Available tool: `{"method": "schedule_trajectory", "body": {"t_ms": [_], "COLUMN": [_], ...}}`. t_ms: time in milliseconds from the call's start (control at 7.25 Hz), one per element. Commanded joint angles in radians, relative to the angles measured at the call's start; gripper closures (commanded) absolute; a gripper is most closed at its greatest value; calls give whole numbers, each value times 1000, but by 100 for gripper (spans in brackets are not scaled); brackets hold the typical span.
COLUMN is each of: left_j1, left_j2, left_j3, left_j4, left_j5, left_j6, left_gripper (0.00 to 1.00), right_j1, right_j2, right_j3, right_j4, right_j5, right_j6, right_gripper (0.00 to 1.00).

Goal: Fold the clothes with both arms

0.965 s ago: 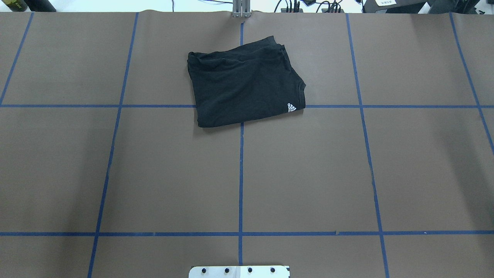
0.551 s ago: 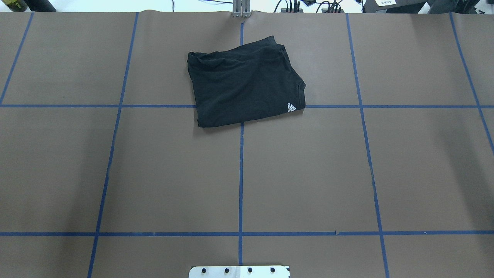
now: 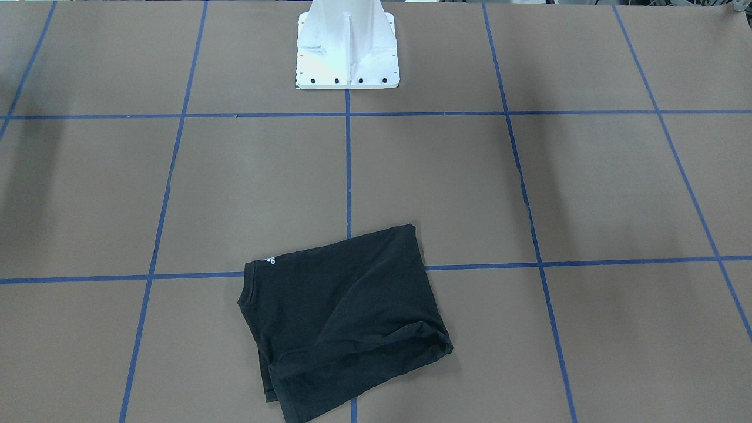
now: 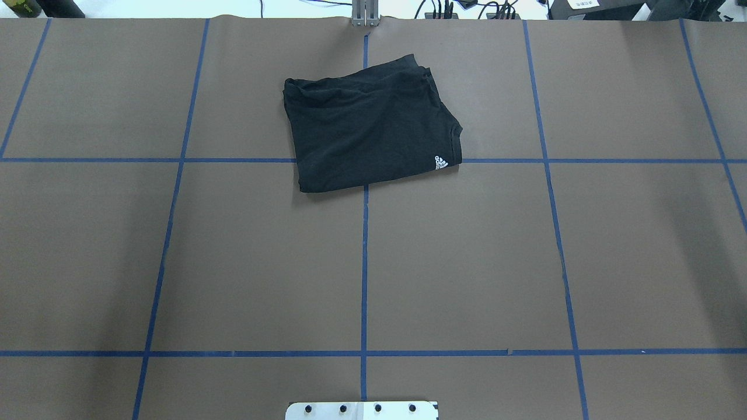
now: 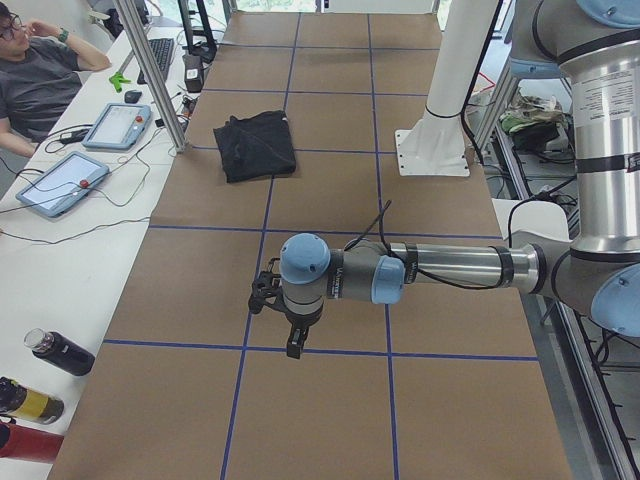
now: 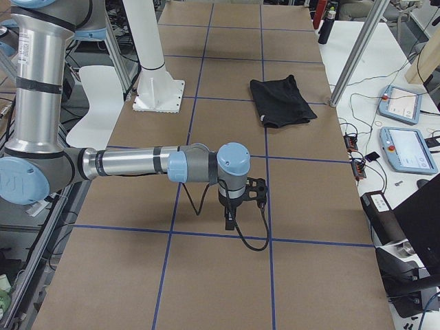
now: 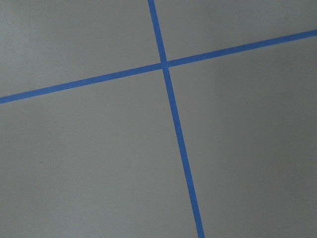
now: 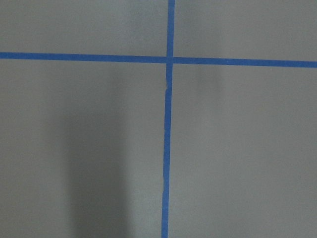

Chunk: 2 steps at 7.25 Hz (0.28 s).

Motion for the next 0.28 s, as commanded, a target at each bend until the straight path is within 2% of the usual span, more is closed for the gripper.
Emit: {"method": "schedule_trajectory", "body": {"t_ms": [0, 138], "left_j1": [0, 0], "left_j2": [0, 0], "left_j3": [-1, -2], "left_j4": [0, 0], "left_j5": [0, 0], "left_j6": [0, -2], "left_gripper": [0, 0], "right_j1": [0, 0], "right_j2": [0, 0], "right_j3": [0, 0], "right_j4": [0, 0], "right_j5": [0, 0], "right_j6": [0, 0], "right_gripper": [0, 0]}}
